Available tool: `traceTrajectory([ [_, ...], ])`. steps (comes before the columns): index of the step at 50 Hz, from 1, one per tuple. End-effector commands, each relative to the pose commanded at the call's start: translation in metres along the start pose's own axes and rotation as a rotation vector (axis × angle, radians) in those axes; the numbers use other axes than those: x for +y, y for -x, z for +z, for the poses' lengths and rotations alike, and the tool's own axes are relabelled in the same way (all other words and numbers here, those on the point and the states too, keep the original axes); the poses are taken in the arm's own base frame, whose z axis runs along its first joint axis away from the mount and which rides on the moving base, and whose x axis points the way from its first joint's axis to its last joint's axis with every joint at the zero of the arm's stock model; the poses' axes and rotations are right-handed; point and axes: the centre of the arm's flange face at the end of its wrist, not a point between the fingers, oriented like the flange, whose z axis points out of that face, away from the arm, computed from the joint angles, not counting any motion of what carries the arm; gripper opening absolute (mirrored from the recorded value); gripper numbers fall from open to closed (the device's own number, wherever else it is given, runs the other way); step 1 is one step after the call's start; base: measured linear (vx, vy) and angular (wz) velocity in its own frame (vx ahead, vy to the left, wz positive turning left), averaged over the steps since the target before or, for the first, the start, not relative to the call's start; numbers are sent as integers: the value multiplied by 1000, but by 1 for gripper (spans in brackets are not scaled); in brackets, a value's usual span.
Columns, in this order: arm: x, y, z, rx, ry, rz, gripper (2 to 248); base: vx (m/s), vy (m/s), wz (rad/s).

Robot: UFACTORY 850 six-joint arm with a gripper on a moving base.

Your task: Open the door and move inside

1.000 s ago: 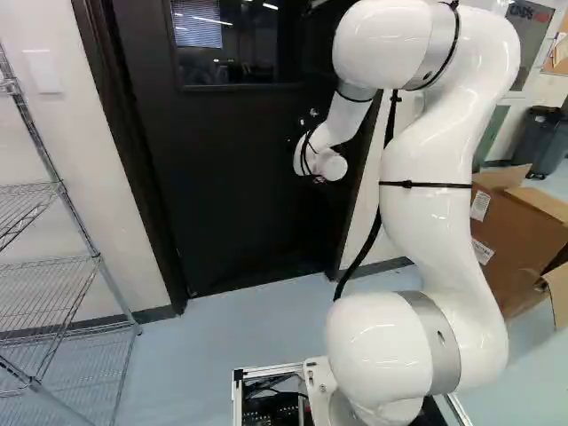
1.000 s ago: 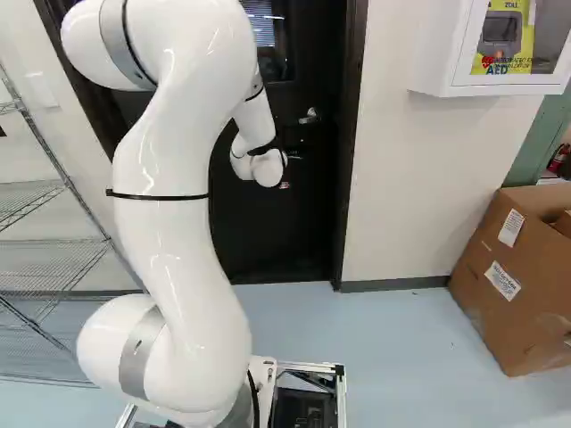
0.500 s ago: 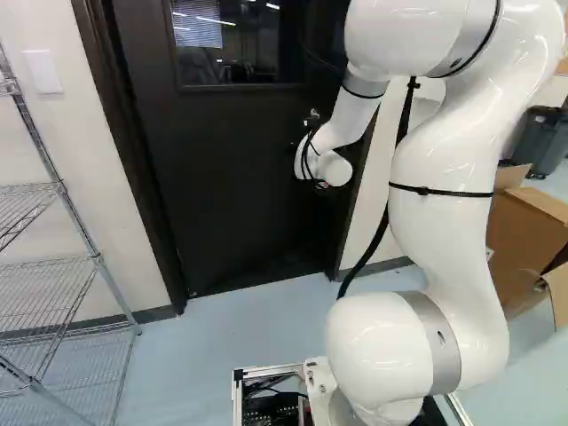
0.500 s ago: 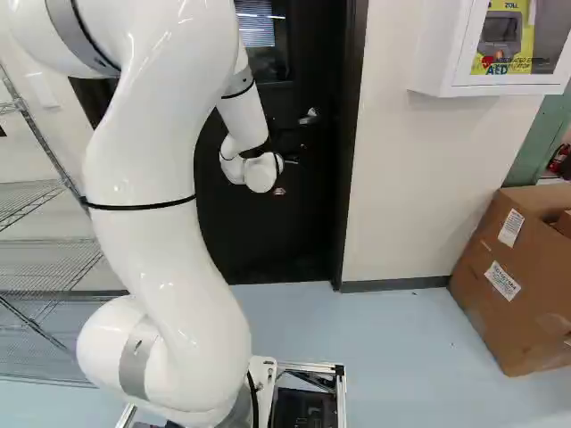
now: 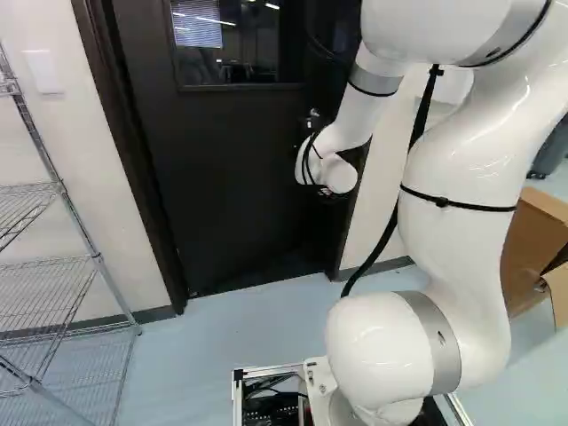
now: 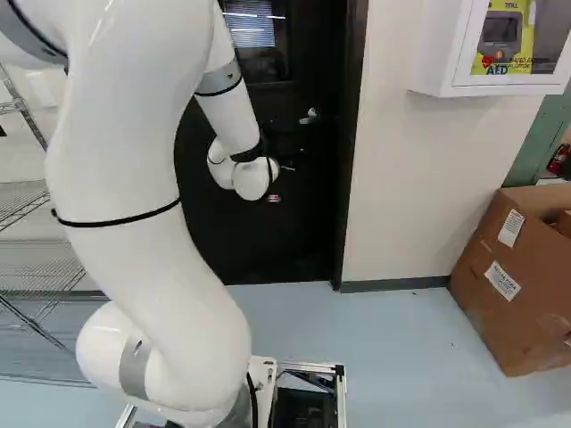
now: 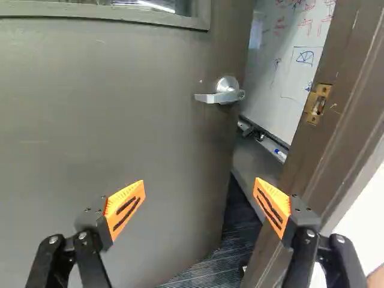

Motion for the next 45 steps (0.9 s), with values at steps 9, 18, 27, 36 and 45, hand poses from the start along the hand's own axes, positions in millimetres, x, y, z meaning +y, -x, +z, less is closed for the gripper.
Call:
traceTrajectory([
  [9, 0, 2, -19, -12, 10, 8, 247, 0, 0, 0],
  [18, -1, 4, -38, -20, 15, 13, 247, 0, 0, 0],
  [27, -1, 6, -54, -23, 19, 17, 247, 0, 0, 0],
  [36, -1, 7, -58, -23, 23, 19, 247, 0, 0, 0],
  [45, -1, 7, -58, -23, 23, 19, 247, 0, 0, 0],
])
